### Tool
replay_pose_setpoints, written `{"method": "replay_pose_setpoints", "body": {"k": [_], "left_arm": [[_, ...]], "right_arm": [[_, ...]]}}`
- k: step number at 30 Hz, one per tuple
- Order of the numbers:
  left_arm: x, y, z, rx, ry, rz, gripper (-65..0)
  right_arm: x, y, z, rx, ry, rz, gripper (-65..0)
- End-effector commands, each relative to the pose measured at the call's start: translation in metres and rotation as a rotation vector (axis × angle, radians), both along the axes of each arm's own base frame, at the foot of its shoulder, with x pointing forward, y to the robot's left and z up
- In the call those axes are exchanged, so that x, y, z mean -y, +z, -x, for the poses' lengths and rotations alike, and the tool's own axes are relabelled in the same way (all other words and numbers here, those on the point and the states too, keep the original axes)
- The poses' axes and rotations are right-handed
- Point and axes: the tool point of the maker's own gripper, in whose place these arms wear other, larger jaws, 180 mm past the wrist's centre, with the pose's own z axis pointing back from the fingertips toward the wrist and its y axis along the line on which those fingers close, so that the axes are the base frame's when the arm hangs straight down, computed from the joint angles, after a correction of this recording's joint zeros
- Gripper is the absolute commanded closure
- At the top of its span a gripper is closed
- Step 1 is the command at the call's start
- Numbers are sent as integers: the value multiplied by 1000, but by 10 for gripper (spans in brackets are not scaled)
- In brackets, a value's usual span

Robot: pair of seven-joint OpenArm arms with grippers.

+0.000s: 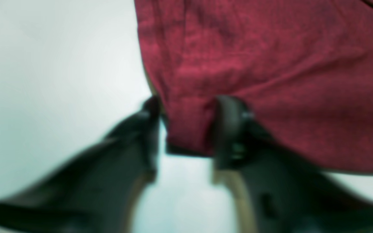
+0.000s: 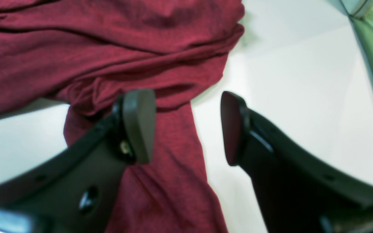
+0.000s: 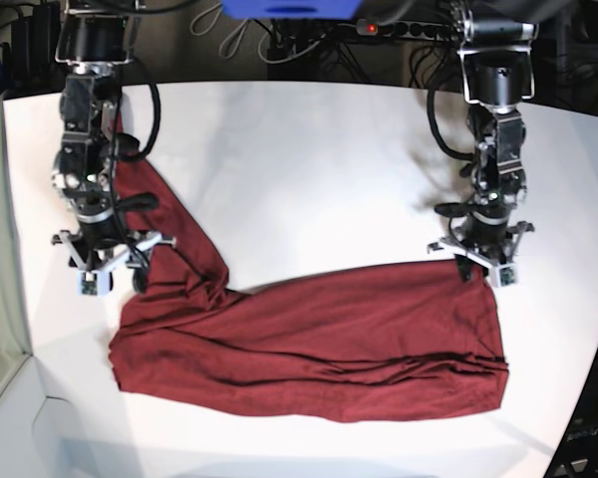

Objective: Layout the t-shirt on the table in an organized manner, then fold the t-shirt properly
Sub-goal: 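Pull the shirt corners apart with both grippers to stretch it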

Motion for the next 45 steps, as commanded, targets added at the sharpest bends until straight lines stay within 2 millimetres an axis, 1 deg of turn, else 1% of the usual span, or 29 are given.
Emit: {"method": "replay_pose_setpoints", "body": {"k": [1, 2, 4, 5, 7, 8, 10, 11, 12, 14, 17, 19, 22, 24, 26, 28, 30, 31, 34, 36, 40, 42, 45], "left_arm": [[6, -8, 5, -52, -18, 16, -66], [4, -6, 5, -49, -15, 15, -3], [2, 2, 1, -29, -16, 8, 0], [1, 9, -2, -11, -17, 3, -17], [0, 22, -4, 25, -22, -9, -1], [1, 31, -6, 48, -27, -15, 0], [3, 53, -11, 106, -37, -29, -3], [4, 60, -12, 120, -40, -33, -3], [1, 67, -13, 122, -37, -38, -3], [-12, 79, -12, 120, -7, -40, -3], [-29, 94, -10, 127, 42, -34, -3], [-37, 101, -9, 135, 67, -31, -3], [-48, 112, -7, 161, 92, -40, -3], [-54, 114, -5, 163, 102, -45, -3], [-55, 113, -4, 161, 104, -45, -3], [-56, 113, -3, 165, 111, -30, -3], [-62, 107, 6, 158, 134, -6, -3], [-64, 105, 9, 157, 143, 8, -3], [-70, 99, 17, 147, 163, 31, -3], [-75, 96, 23, 132, 157, 11, -3], [-76, 89, 31, 121, 166, 40, -3], [-75, 85, 35, 113, 168, 55, -3], [-80, 82, 41, 99, 168, 44, -3]], "right_arm": [[1, 16, -6, 55, 2, 9, -331], [1, 14, -5, 50, 2, 7, -331], [-3, 7, 1, 34, 3, -4, -324], [-6, 4, 2, 28, 3, -15, -316], [-11, -6, 8, 5, 1, -30, -298], [-11, -10, 11, -6, 1, -32, -291], [-17, -24, 18, -43, -2, -52, -282], [-19, -32, 21, -61, -4, -59, -279], [-19, -41, 25, -87, -6, -63, -275], [-18, -55, 30, -124, -11, -71, -264], [-16, -76, 40, -181, -22, -79, -231], [-15, -82, 43, -198, -25, -80, -204], [-14, -91, 54, -226, -26, -78, -152], [-16, -95, 59, -238, -25, -82, -112], [-18, -101, 69, -258, -21, -83, -73], [-20, -101, 78, -263, -20, -83, -36], [-32, -101, 89, -266, -8, -97, -2], [-37, -99, 93, -263, 0, -100, 0], [-39, -93, 109, -259, 3, -97, 0], [-44, -91, 122, -266, 15, -95, 0], [-56, -95, 148, -304, 54, -92, 0], [-56, -97, 160, -321, 55, -89, 0], [-57, -99, 177, -348, 57, -87, 0]]}}
